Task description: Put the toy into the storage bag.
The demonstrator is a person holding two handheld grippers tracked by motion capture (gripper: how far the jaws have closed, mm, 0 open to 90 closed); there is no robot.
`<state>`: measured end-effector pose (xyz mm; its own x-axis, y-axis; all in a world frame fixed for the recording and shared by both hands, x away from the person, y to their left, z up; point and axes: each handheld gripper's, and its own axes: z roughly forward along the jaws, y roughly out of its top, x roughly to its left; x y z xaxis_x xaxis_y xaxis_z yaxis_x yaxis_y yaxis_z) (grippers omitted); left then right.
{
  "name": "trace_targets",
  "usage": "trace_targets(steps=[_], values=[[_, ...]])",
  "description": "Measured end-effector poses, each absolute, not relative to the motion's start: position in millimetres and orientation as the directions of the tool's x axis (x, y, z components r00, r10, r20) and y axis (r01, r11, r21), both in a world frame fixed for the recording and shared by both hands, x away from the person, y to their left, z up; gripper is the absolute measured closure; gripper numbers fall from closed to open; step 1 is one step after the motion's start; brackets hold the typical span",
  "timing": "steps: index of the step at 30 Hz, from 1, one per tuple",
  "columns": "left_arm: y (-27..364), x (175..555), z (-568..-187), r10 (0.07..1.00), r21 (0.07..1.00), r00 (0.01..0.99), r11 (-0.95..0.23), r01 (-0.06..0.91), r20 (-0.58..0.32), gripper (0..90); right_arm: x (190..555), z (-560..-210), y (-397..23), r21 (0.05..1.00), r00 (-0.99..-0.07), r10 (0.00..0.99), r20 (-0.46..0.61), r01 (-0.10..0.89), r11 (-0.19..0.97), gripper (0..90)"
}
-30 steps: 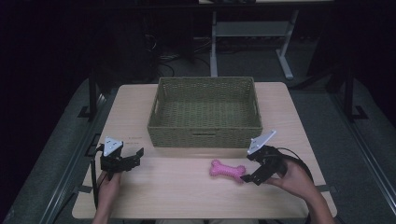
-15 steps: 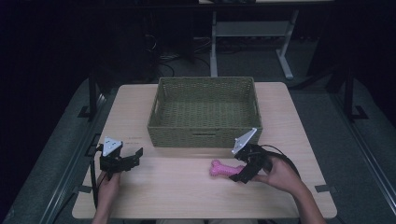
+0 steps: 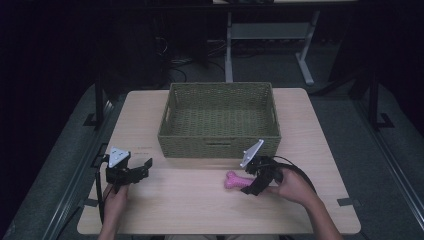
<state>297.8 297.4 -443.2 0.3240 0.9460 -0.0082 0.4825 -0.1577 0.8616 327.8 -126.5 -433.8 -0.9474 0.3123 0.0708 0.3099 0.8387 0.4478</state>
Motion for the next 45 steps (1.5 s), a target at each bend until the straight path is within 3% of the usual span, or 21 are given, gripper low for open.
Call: trace_targets(steps=[31, 45], values=[[298, 298, -444, 0.946, 0.865, 0.324, -0.152, 0.478, -0.013, 13.7, 326, -442, -112, 0.388, -0.969, 0.249, -0.008, 0.226, 0.893, 56.2], [298, 298, -444, 0.947, 0.867, 0.322, -0.148, 0.475, -0.015, 13.7, 331, -434, -111, 0.381, -0.976, 0.218, 0.026, 0.211, 0.9, 58.3]])
